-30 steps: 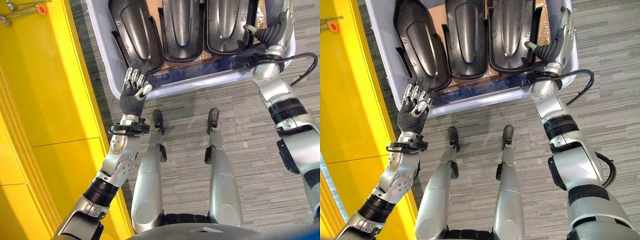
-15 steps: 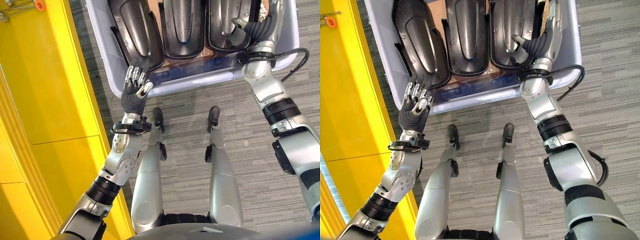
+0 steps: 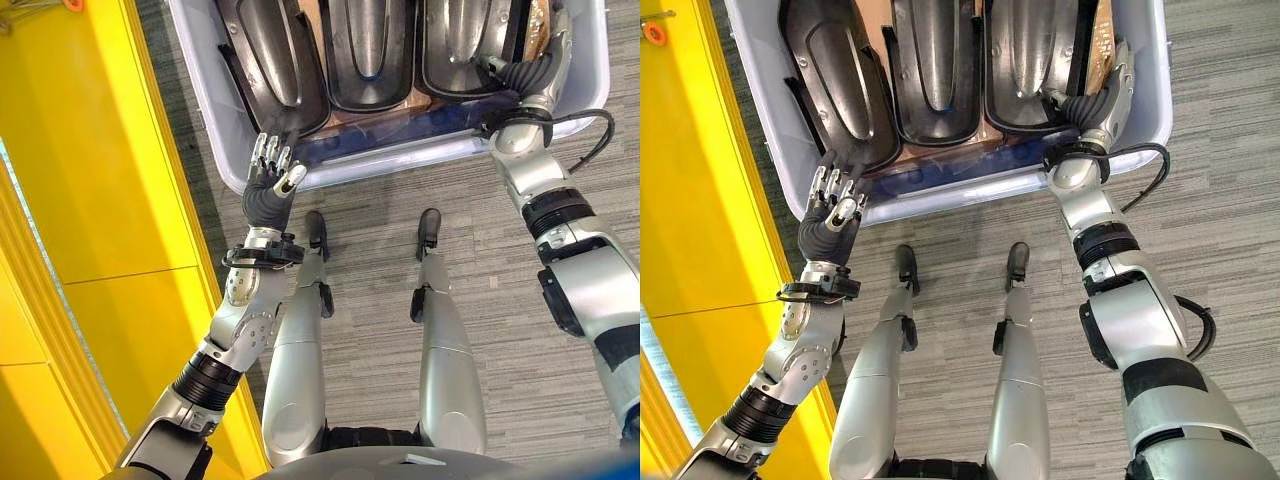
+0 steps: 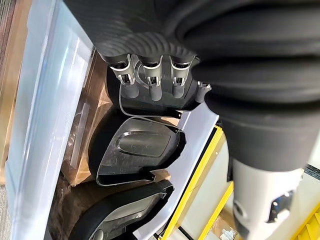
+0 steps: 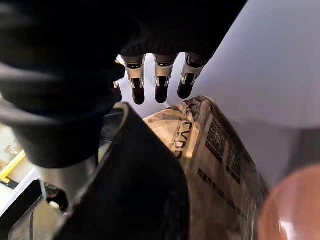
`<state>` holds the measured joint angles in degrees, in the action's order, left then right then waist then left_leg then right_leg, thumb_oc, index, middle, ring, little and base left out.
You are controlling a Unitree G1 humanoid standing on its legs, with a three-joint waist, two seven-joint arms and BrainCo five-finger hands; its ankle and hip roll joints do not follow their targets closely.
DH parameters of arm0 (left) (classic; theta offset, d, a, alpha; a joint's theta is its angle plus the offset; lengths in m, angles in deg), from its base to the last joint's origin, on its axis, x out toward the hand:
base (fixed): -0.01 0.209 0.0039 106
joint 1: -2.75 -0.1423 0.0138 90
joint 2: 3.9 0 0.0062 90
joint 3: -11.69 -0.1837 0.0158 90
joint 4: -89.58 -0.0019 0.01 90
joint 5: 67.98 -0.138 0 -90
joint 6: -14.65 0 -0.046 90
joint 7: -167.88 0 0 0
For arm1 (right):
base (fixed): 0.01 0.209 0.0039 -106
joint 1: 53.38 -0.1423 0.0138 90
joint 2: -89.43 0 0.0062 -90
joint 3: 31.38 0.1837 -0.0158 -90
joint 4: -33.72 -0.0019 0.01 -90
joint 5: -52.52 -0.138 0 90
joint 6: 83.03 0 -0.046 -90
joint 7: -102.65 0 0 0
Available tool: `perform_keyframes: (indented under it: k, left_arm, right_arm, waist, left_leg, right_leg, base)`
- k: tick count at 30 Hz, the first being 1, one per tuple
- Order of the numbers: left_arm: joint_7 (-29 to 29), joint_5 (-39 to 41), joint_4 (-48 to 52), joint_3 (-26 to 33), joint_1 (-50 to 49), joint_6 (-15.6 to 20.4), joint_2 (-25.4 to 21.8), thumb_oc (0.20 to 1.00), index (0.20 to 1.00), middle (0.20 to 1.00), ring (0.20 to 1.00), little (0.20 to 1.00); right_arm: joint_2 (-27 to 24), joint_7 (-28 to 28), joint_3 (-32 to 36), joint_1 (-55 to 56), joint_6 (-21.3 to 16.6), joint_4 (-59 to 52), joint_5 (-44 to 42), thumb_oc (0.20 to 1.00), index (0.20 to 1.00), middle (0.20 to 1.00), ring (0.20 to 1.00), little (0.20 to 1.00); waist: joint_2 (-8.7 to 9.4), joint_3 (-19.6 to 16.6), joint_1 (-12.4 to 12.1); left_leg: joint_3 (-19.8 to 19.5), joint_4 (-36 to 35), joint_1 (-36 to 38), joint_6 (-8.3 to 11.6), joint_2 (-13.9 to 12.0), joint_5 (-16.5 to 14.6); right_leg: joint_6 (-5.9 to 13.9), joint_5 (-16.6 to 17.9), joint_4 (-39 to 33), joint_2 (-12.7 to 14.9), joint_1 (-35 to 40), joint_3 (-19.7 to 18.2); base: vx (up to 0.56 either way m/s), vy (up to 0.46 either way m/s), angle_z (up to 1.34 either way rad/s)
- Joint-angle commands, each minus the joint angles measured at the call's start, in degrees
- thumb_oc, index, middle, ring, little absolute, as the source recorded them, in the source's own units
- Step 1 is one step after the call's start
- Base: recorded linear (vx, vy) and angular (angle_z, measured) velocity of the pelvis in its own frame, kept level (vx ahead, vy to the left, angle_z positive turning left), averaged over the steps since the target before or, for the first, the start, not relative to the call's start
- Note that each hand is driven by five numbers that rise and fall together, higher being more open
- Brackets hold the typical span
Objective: Move parts from the plastic box to the shelf.
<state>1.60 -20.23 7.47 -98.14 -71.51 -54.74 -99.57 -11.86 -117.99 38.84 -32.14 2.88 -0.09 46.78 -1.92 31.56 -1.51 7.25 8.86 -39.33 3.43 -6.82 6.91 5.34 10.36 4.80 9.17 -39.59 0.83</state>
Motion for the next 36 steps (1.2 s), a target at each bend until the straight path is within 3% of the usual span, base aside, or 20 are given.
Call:
perform_keyframes:
  k: [1, 12, 13, 14, 24, 32, 36]
  left_arm:
    - [-0.7, -1.6, 6.5, -1.5, -1.7, 2.9, -1.5, 1.000, 1.000, 1.000, 1.000, 1.000]
    - [-1.0, -1.1, 6.9, -2.9, -1.2, 3.1, -2.1, 1.000, 1.000, 1.000, 1.000, 1.000]
    - [-1.1, -1.1, 6.9, -3.1, -1.1, 3.1, -2.1, 1.000, 1.000, 1.000, 1.000, 1.000]
    - [-1.1, -1.0, 6.9, -3.1, -1.2, 3.1, -2.0, 1.000, 1.000, 1.000, 1.000, 1.000]
    - [-1.2, -1.2, 6.3, -2.7, -1.2, 2.9, -1.9, 1.000, 1.000, 1.000, 1.000, 1.000]
    - [-2.3, -0.5, 5.0, -2.9, -1.1, 2.9, -2.1, 1.000, 1.000, 1.000, 1.000, 1.000]
    - [-2.7, -0.6, 4.0, -2.5, -0.9, 2.8, -2.0, 1.000, 1.000, 1.000, 1.000, 1.000]
  right_arm:
    - [-2.6, -0.9, -0.9, -3.0, -2.4, 2.0, -3.7, 1.000, 1.000, 1.000, 1.000, 1.000]
    - [-1.1, 3.8, -7.6, -8.3, -1.2, 13.5, -5.6, 1.000, 1.000, 1.000, 1.000, 1.000]
    - [-0.8, 4.5, -8.4, -8.5, -0.9, 14.2, -5.3, 0.501, 0.501, 0.501, 0.501, 0.501]
    - [-0.7, 4.8, -9.1, -8.7, -0.7, 14.7, -4.9, 0.200, 0.200, 0.200, 0.200, 0.200]
    - [0.1, 6.9, -11.5, -6.8, 0.4, 15.2, -2.4, 0.200, 0.200, 0.200, 0.200, 0.200]
    - [-2.9, 6.5, -8.5, -3.3, -0.5, 13.1, -4.2, 0.200, 0.200, 0.200, 0.200, 0.200]
    - [-5.3, 5.5, -5.0, 1.7, -2.2, 6.6, -5.3, 0.200, 0.200, 0.200, 0.200, 0.200]
  waist:
    - [-2.37, -1.8, -0.3]
    - [-2.73, -1.8, -1.3]
    - [-2.76, -1.8, -1.4]
    - [-2.82, -1.8, -1.4]
    - [-2.11, -1.8, -1.4]
    - [-1.46, -1.8, -1.5]
    - [-0.97, -1.8, -1.0]
  left_leg:
    - [-4.9, 1.5, -1.7, -0.55, 1.5, -3.3]
    - [-5.2, 1.8, -2.5, -0.66, 1.6, -3.2]
    - [-5.2, 1.9, -2.6, -0.66, 1.7, -3.2]
    - [-5.3, 2.0, -2.7, -0.68, 1.7, -3.2]
    - [-5.7, 2.2, -1.8, -0.69, 2.0, -3.2]
    - [-6.0, 1.1, 3.0, -0.61, 1.9, -3.1]
    - [-6.3, 0.1, 6.7, -0.54, 2.0, -3.0]
  right_leg:
    - [0.83, -11.3, 13.6, 1.2, -3.5, -0.7]
    - [0.89, -11.1, 13.9, 1.3, -4.2, -0.5]
    - [0.87, -11.1, 13.8, 1.3, -4.3, -0.4]
    - [0.84, -11.2, 13.9, 1.3, -4.3, -0.4]
    - [0.91, -11.1, 13.9, 1.3, -2.7, 0.3]
    - [1.11, -10.8, 12.5, 1.7, 2.6, 1.0]
    - [1.25, -10.9, 11.6, 2.0, 6.7, 1.0]
  base:
    - [0.00, 0.000, 0.00]
    - [0.00, 0.000, 0.00]
    - [0.00, 0.000, 0.00]
    - [0.00, 0.000, 0.00]
    - [0.00, -0.001, 0.00]
    - [-0.02, 0.001, 0.06]
    - [0.00, -0.006, 0.02]
